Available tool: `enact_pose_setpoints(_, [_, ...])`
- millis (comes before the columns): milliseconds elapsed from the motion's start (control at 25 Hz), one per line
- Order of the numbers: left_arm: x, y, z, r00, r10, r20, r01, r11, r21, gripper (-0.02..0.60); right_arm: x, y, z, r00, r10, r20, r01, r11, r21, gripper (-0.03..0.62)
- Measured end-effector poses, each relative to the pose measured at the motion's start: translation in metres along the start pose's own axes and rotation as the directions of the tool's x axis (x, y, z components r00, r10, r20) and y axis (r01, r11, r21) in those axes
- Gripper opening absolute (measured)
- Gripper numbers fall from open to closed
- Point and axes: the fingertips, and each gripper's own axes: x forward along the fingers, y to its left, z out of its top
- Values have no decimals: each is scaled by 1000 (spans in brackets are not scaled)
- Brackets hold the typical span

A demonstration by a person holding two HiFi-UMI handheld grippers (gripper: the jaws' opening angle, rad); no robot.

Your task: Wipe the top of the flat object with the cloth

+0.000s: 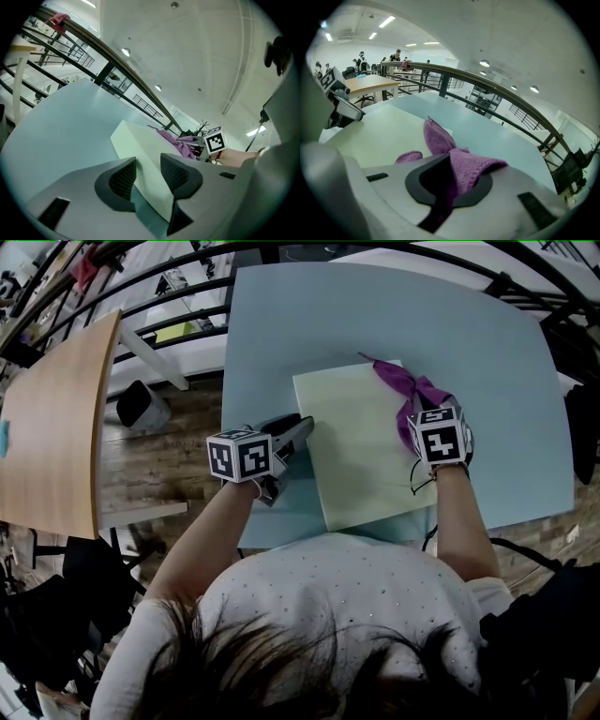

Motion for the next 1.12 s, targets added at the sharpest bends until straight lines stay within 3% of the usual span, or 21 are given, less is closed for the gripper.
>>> enact_pose_setpoints(120, [0,2,0,1000,2,0,-2,1000,4,163,-14,3,23,994,30,108,-33,999,23,17])
enact_pose_setpoints(200, [1,2,1,1000,4,1,-4,1000,7,163,-36,13,57,971,63,231,-71,997,24,17])
enact_pose_setpoints(280, [0,2,1,1000,12,5,-12,1000,10,163,-68,28,96,926,117,358,-139,990,36,17])
enact_pose_setpoints(360, [-1,2,0,1000,15,4,-15,1000,11,162,-107,44,138,859,178,481,-224,974,40,17])
enact_pose_setpoints(440, [0,2,0,1000,9,1,-9,1000,9,163,-145,56,173,795,208,570,-253,968,0,17])
enact_pose_setpoints(520, [0,2,0,1000,3,0,-3,1000,10,163,-173,66,192,759,219,613,-246,968,-42,15])
enact_pose_setpoints(600, [0,1,-1,1000,-2,1,2,1000,11,158,-186,83,196,742,254,620,-285,957,-51,17])
enact_pose_setpoints(680, [-1,1,-1,1000,-2,-3,2,1000,8,158,-179,112,184,749,317,582,-364,931,-38,17])
enact_pose_setpoints(760, [-2,3,-1,1000,-2,-14,2,1000,1,158,-154,147,158,790,367,491,-401,915,-38,17])
enact_pose_setpoints(920, [-2,2,-1,1000,-5,-10,5,1000,2,158,-85,202,88,890,392,232,-366,919,-145,17])
enact_pose_setpoints(1000, [-3,1,-2,1000,2,-3,-2,1000,11,158,-63,216,62,915,383,125,-349,909,-229,17])
enact_pose_setpoints(1120, [-3,2,-2,1000,18,0,-18,999,28,153,-53,219,50,928,361,92,-319,897,-307,17])
